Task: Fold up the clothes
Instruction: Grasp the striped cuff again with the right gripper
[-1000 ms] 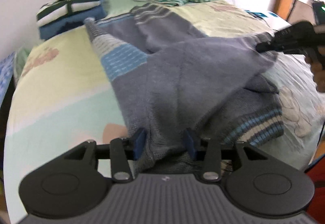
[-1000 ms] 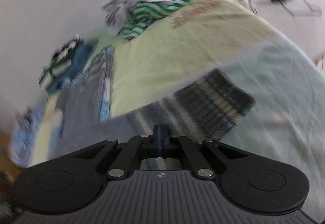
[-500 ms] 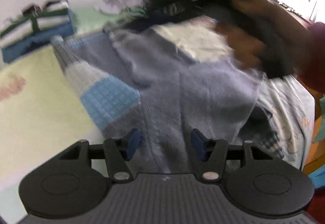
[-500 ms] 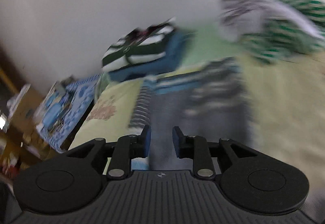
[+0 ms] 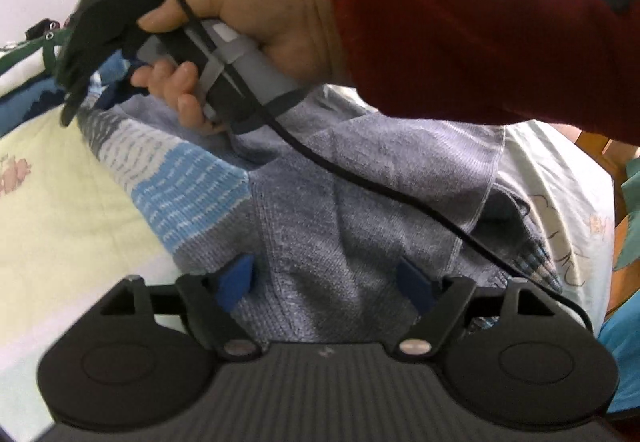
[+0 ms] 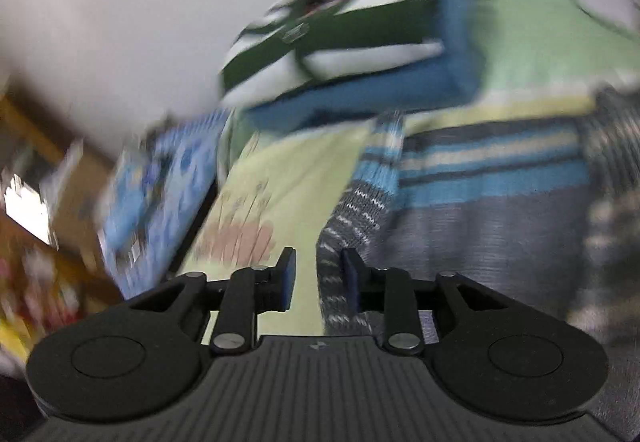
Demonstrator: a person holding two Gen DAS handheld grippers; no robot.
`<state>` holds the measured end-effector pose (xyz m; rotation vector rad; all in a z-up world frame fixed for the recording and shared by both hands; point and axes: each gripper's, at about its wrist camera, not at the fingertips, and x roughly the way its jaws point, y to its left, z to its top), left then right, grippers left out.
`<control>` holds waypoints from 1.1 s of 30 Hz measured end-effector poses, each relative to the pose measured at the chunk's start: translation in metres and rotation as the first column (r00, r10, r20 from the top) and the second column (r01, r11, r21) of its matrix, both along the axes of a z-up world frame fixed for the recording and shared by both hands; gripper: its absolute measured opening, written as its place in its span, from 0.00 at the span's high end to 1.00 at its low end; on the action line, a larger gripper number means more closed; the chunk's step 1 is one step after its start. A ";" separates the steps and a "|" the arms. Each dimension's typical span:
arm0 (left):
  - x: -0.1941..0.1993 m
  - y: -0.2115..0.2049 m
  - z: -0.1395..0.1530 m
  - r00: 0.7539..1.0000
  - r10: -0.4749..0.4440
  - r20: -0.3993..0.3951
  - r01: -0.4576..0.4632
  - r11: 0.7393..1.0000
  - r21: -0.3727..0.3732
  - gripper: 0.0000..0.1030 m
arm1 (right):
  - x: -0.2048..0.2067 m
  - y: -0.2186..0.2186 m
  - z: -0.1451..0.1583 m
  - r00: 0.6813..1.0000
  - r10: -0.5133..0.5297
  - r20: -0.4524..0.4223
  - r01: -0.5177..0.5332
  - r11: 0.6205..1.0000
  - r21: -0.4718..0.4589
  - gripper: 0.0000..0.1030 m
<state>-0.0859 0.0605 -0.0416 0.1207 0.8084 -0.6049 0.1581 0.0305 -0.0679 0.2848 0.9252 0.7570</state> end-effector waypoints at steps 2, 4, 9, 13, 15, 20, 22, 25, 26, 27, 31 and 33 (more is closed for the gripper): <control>0.002 0.000 0.000 1.000 0.000 -0.008 0.000 1.000 -0.011 0.18 | -0.003 0.001 0.009 0.997 -0.017 0.078 0.020 0.999 -0.033 0.68; 0.003 0.000 -0.001 1.000 0.000 -0.014 0.000 1.000 -0.019 0.17 | 0.006 -0.011 0.010 0.991 -0.087 0.101 0.086 0.996 0.015 0.61; 0.004 0.002 0.000 1.000 -0.012 -0.023 0.012 1.000 -0.021 0.14 | 0.031 -0.012 -0.011 0.985 -0.157 0.066 0.158 0.987 -0.010 0.57; 0.001 0.002 -0.001 0.999 -0.026 -0.022 0.025 1.000 -0.011 0.13 | 0.031 -0.004 -0.011 0.989 -0.114 0.099 0.117 0.993 -0.028 0.74; 0.001 0.002 -0.001 0.999 -0.026 -0.023 0.026 1.000 -0.010 0.13 | 0.030 -0.005 -0.005 0.986 -0.112 0.123 0.116 0.993 -0.027 0.92; 0.006 0.004 0.004 0.999 -0.019 -0.046 0.017 0.999 -0.031 0.14 | 0.029 -0.017 0.013 0.971 -0.156 0.182 0.158 0.987 0.002 0.94; 0.009 0.006 0.006 0.998 -0.018 -0.055 0.016 0.999 -0.052 0.15 | 0.027 -0.030 0.021 0.960 -0.197 0.197 0.197 0.980 0.020 0.94; 0.013 0.008 0.006 0.997 -0.023 -0.071 0.017 0.997 -0.079 0.16 | 0.032 -0.040 0.016 0.955 -0.221 0.196 0.230 0.973 -0.028 0.94; 0.014 0.008 0.006 0.997 -0.026 -0.073 0.020 0.996 -0.082 0.16 | 0.034 -0.042 0.011 0.954 -0.234 0.189 0.247 0.968 -0.050 0.94; 0.014 0.008 0.006 0.997 -0.030 -0.075 0.023 0.996 -0.084 0.16 | 0.036 -0.043 0.006 0.951 -0.248 0.184 0.264 0.962 -0.070 0.94; 0.012 0.014 0.010 0.995 -0.060 -0.083 0.052 0.994 -0.096 0.15 | 0.042 -0.049 -0.018 0.941 -0.293 0.171 0.312 0.945 -0.100 0.93; 0.012 0.012 0.009 0.994 -0.070 -0.078 0.063 0.994 -0.086 0.14 | 0.041 -0.050 -0.023 0.939 -0.284 0.193 0.306 0.948 -0.093 0.92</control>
